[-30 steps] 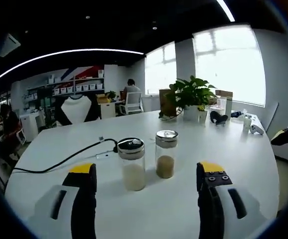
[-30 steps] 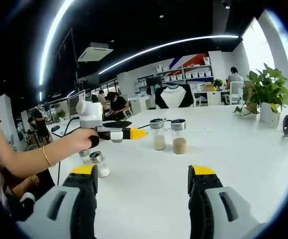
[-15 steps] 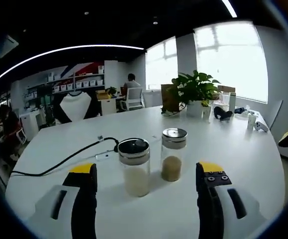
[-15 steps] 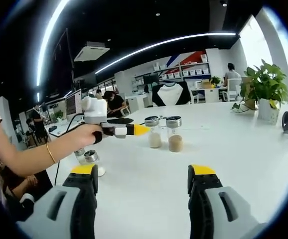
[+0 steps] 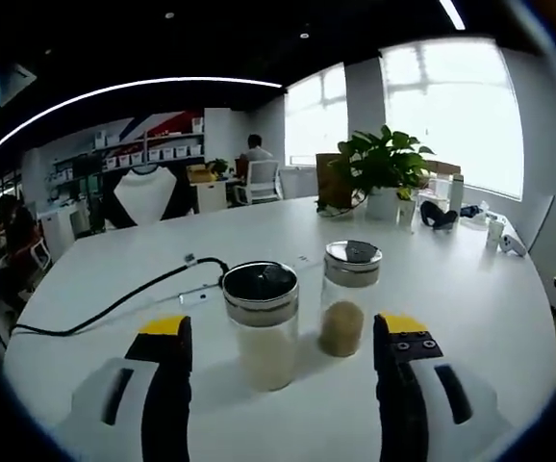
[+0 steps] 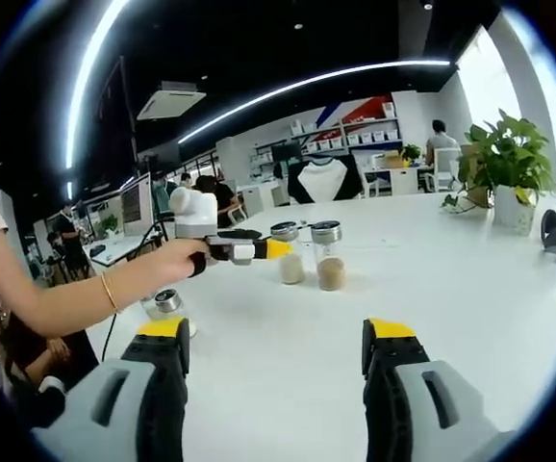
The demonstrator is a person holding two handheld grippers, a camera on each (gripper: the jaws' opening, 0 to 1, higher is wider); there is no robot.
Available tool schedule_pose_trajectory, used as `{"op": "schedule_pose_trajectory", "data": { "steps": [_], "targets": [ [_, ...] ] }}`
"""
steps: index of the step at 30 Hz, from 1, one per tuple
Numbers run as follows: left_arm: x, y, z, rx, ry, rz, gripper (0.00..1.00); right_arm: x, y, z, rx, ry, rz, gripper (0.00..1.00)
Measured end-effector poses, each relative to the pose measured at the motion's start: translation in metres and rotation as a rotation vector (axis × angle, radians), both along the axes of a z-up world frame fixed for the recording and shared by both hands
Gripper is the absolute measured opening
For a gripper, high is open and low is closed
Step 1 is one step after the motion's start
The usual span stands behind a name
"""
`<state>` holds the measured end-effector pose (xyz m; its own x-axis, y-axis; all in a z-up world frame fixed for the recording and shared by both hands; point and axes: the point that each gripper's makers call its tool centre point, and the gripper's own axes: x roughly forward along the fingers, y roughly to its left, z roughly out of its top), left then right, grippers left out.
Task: Rotate the seasoning bottle until the label or dispensing opening points toward the visible target arrow and the bottle remains upright within the marked orientation range
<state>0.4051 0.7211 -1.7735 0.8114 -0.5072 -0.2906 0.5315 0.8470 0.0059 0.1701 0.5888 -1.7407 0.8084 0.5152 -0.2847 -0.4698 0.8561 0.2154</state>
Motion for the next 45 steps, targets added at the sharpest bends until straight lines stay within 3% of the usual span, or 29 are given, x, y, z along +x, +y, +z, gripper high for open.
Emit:
{"op": "schedule_pose_trajectory", "data": {
  "steps": [11,20,26,31,36,38,42,45],
  "targets": [
    [0.015,-0.005,-0.013,-0.014,0.034,0.013,0.77,0.007,-0.004,-0.001,0.000,0.004,-0.010,0.73],
    [0.032,-0.013,-0.008,-0.023,0.027,0.028,0.75,0.009,-0.006,-0.004,-0.014,0.009,-0.015,0.73],
    [0.038,-0.015,-0.015,0.008,0.036,0.020,0.72,0.010,-0.008,-0.004,-0.007,0.008,-0.022,0.73],
    [0.042,-0.012,-0.024,0.014,0.060,0.021,0.62,0.011,-0.009,-0.008,-0.029,0.011,-0.017,0.72],
    [0.046,-0.011,-0.023,0.021,0.035,0.040,0.61,0.013,-0.011,-0.007,-0.025,0.010,-0.025,0.72],
    [0.047,-0.010,-0.027,0.090,0.019,0.021,0.61,0.013,-0.012,-0.008,-0.035,0.007,-0.029,0.72],
    [0.048,-0.016,-0.023,0.030,0.021,0.021,0.55,0.013,-0.012,-0.009,-0.033,0.010,-0.029,0.71],
    [0.049,-0.018,-0.022,0.027,0.009,0.014,0.46,0.014,-0.013,-0.009,-0.035,0.011,-0.031,0.71]
  ]
}}
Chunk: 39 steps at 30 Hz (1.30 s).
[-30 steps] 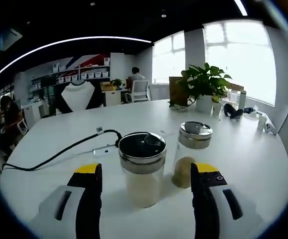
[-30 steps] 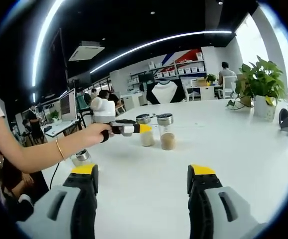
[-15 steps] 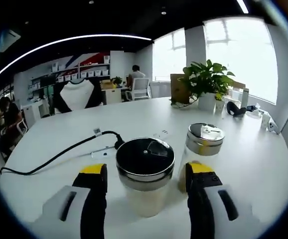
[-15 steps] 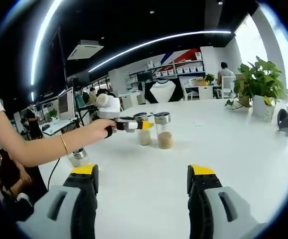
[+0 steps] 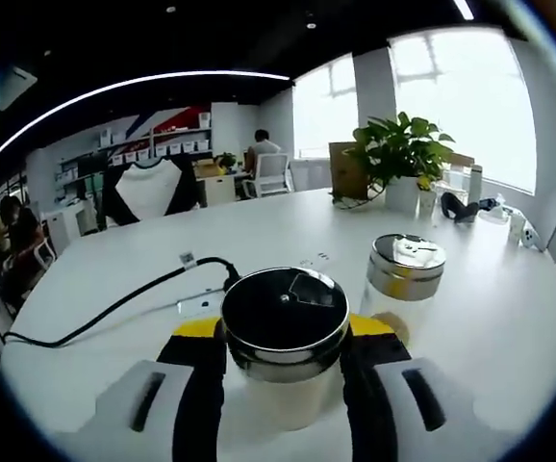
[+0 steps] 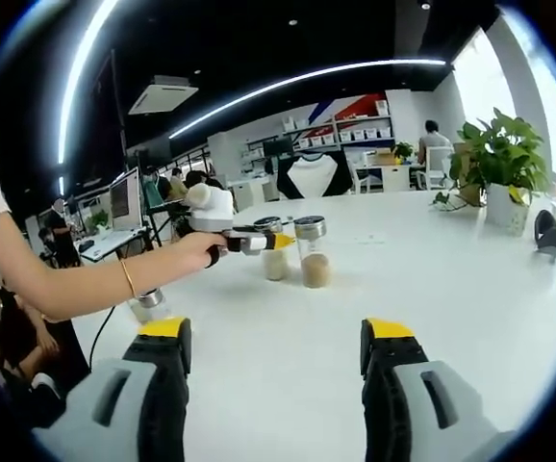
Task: Rotate the seasoning bottle until the label or dispensing opening points toward the visible target arrow and the bottle remains upright within the marked orientation range
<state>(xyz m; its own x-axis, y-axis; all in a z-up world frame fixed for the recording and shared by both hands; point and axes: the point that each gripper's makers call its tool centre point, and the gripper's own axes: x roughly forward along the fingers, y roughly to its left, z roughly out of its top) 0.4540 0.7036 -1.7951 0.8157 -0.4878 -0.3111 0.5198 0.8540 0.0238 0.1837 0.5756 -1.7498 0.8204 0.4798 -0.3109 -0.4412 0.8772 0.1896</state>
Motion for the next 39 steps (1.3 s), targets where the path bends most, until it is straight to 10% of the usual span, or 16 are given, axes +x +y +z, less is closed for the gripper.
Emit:
{"op": "schedule_pose_trajectory", "data": {
  "steps": [20,39],
  "targets": [
    [-0.001,0.007,0.003,-0.070,0.010,0.049,0.45,0.001,-0.001,0.000,0.015,0.001,-0.005,0.70],
    [-0.018,0.020,0.068,-0.139,-0.070,0.027,0.45,-0.007,0.008,0.010,0.019,-0.022,0.016,0.69]
  ]
}}
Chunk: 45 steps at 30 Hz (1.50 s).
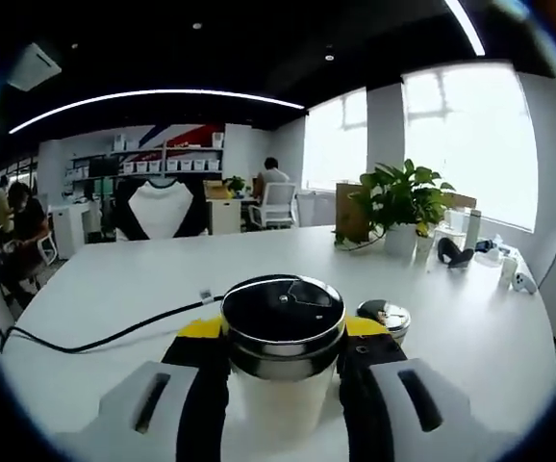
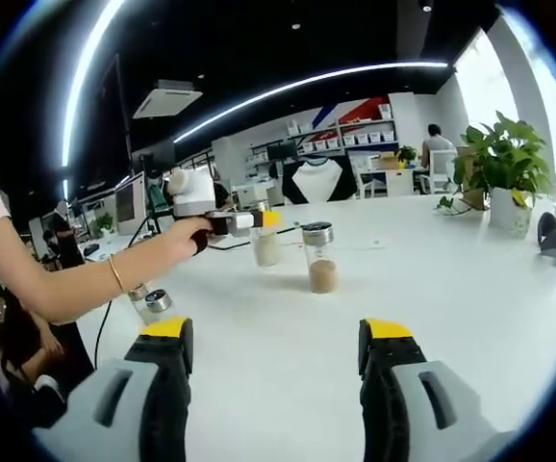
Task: Rotate the seasoning bottle until the label or dispensing opening points toward the visible target arrow and the bottle remains upright within the marked orientation range
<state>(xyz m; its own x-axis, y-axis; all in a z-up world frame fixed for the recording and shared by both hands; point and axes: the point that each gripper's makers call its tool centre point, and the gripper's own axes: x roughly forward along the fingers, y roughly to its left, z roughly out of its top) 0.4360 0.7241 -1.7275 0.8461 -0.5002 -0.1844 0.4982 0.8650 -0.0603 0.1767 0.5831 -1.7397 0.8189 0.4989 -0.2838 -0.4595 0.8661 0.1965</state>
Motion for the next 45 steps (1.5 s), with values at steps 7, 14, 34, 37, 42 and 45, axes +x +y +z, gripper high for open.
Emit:
{"op": "schedule_pose_trajectory", "data": {
  "steps": [7,14,34,37,42,45],
  "targets": [
    [-0.020,-0.011,0.023,-0.022,-0.026,-0.072,0.45,-0.005,0.003,0.004,0.006,-0.012,0.005,0.69],
    [-0.040,-0.013,0.033,-0.029,-0.023,-0.119,0.45,-0.011,0.004,0.008,0.012,-0.024,0.006,0.69],
    [-0.113,-0.040,0.073,-0.096,-0.052,-0.292,0.45,-0.019,0.023,0.016,0.021,-0.048,0.038,0.69],
    [-0.125,-0.049,0.077,-0.102,-0.037,-0.349,0.45,-0.020,0.025,0.017,0.016,-0.051,0.045,0.69],
    [-0.148,-0.067,0.080,-0.066,-0.044,-0.435,0.45,-0.021,0.028,0.021,0.017,-0.062,0.051,0.69],
    [-0.159,-0.074,0.082,-0.081,-0.039,-0.466,0.45,-0.021,0.029,0.022,0.020,-0.067,0.056,0.69]
  ]
}}
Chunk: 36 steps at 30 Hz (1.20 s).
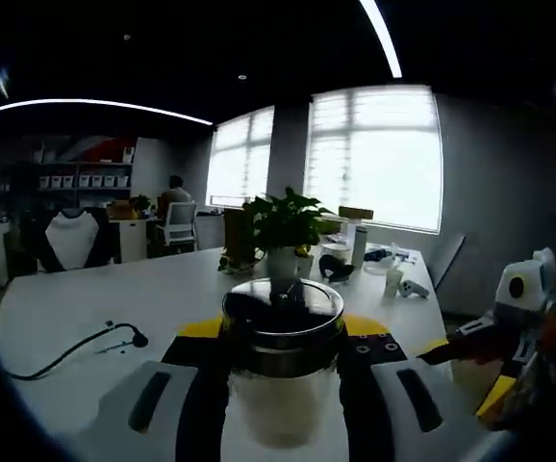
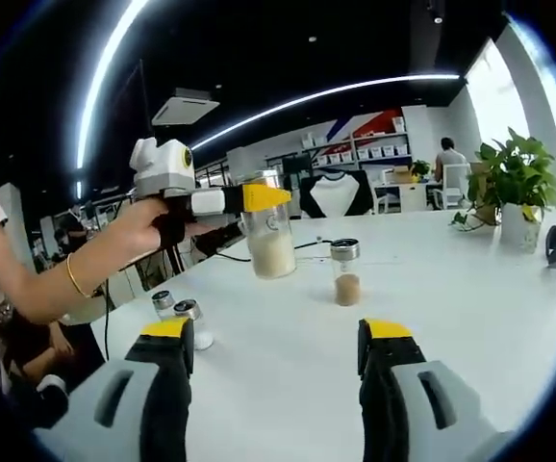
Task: Rotate the seasoning bottle until the label or dispensing opening points toward the visible target arrow and the bottle remains upright within the marked orientation range
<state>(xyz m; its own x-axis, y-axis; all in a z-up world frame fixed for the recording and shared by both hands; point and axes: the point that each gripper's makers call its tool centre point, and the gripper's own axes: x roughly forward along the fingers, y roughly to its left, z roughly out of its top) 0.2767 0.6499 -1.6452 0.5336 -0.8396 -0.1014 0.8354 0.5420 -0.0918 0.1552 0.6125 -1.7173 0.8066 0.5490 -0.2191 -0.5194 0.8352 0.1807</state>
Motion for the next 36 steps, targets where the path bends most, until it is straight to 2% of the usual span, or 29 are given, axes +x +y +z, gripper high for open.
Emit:
{"op": "schedule_pose_trajectory", "data": {
  "steps": [4,6,9,12,13,15,21,23,28,32,36],
  "targets": [
    [-0.017,-0.010,0.004,-0.015,0.005,-0.053,0.45,-0.001,0.003,0.002,-0.001,-0.006,0.010,0.69],
    [-0.029,-0.017,0.008,-0.018,-0.012,-0.106,0.45,-0.002,0.005,0.003,0.002,-0.011,0.013,0.69],
    [-0.045,-0.024,0.013,-0.052,0.007,-0.161,0.45,-0.003,0.006,0.005,0.009,-0.015,0.017,0.69],
    [-0.056,-0.030,0.015,-0.041,-0.004,-0.207,0.45,-0.004,0.006,0.005,0.010,-0.016,0.018,0.69],
    [-0.067,-0.034,0.015,-0.028,-0.015,-0.274,0.45,-0.005,0.006,0.005,0.010,-0.018,0.017,0.69],
    [-0.072,-0.036,0.016,-0.041,-0.007,-0.285,0.45,-0.006,0.006,0.005,0.010,-0.019,0.017,0.69],
    [-0.098,-0.045,0.017,-0.003,-0.045,-0.382,0.45,-0.009,0.011,0.011,0.011,-0.040,0.045,0.68],
    [-0.103,-0.048,0.014,0.011,-0.054,-0.379,0.45,-0.010,0.013,0.014,0.009,-0.060,0.054,0.68],
    [-0.112,-0.051,0.012,-0.009,-0.022,-0.401,0.45,-0.012,0.020,0.021,0.028,-0.090,0.107,0.63],
    [-0.118,-0.053,0.011,-0.020,-0.003,-0.424,0.45,-0.007,0.021,0.019,-0.013,-0.100,0.145,0.62],
    [-0.122,-0.053,0.012,-0.014,-0.006,-0.437,0.45,-0.005,0.021,0.024,0.014,-0.106,0.166,0.61]
  ]
}}
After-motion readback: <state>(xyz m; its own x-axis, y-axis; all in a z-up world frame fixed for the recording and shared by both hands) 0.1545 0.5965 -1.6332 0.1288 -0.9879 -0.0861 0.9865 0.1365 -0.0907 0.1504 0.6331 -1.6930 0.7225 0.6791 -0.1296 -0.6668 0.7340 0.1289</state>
